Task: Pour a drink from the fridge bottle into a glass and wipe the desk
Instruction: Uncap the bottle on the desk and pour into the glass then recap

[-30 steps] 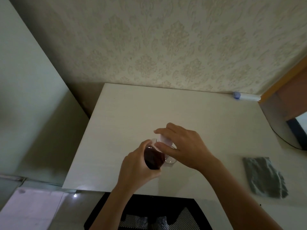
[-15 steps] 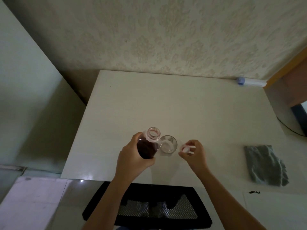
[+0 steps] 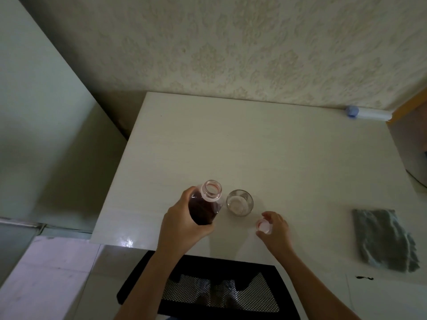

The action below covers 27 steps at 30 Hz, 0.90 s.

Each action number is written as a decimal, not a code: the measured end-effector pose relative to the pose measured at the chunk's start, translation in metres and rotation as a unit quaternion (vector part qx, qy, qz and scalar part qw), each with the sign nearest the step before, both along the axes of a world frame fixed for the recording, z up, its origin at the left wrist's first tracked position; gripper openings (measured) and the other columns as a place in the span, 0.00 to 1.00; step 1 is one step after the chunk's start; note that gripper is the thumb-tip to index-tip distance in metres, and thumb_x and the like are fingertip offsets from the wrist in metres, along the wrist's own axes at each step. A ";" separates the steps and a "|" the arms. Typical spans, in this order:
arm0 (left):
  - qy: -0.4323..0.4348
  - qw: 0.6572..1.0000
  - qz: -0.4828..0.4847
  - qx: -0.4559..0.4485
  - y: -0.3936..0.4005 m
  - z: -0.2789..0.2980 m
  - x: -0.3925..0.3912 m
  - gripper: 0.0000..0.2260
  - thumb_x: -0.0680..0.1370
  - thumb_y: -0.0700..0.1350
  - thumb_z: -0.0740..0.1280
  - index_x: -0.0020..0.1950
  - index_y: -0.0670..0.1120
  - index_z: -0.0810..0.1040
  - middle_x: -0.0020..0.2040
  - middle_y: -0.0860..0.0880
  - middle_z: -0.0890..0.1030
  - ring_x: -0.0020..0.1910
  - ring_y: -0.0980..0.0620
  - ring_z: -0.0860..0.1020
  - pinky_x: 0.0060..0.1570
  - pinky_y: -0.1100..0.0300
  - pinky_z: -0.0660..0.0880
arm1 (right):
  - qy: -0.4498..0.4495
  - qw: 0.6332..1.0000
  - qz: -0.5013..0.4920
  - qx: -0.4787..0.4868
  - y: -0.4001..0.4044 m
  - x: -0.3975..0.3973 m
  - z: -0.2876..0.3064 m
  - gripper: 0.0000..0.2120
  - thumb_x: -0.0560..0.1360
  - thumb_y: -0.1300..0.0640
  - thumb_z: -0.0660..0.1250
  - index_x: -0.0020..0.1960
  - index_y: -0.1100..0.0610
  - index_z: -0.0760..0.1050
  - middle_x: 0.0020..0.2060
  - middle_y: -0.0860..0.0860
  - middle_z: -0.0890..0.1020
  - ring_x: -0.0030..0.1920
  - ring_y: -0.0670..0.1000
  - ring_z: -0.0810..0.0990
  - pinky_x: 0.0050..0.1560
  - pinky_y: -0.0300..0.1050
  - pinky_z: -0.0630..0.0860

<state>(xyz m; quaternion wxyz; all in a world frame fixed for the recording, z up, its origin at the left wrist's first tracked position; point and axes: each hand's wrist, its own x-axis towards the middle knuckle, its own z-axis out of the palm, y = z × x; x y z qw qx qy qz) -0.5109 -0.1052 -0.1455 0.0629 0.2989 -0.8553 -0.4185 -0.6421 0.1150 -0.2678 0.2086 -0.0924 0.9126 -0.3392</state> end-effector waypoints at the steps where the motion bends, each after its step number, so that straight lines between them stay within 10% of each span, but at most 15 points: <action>1: 0.000 1.000 0.001 -0.002 -0.001 0.000 0.000 0.38 0.58 0.50 0.77 0.65 0.61 0.66 0.50 0.63 0.77 0.51 0.57 0.78 0.48 0.62 0.74 | 0.000 1.000 0.006 0.013 0.001 0.001 0.001 0.24 0.60 0.64 0.76 0.55 0.55 0.75 0.50 0.52 0.77 0.52 0.55 0.74 0.52 0.50 0.72; 16: -0.015 1.000 0.016 0.007 -0.011 -0.006 0.000 0.37 0.58 0.53 0.76 0.65 0.61 0.66 0.48 0.65 0.75 0.47 0.59 0.74 0.49 0.62 0.74 | 0.143 0.952 0.238 0.130 -0.061 -0.018 0.059 0.46 0.58 0.41 0.69 0.72 0.46 0.54 0.71 0.50 0.60 0.70 0.54 0.61 0.67 0.57 0.61; 27: -0.065 0.997 -0.024 -0.028 -0.019 -0.004 -0.009 0.37 0.59 0.52 0.76 0.65 0.59 0.65 0.51 0.60 0.78 0.48 0.55 0.77 0.47 0.60 0.76 | 0.105 0.944 0.281 0.136 -0.070 -0.020 0.061 0.36 0.63 0.48 0.71 0.68 0.44 0.62 0.61 0.47 0.71 0.55 0.52 0.77 0.50 0.46 0.72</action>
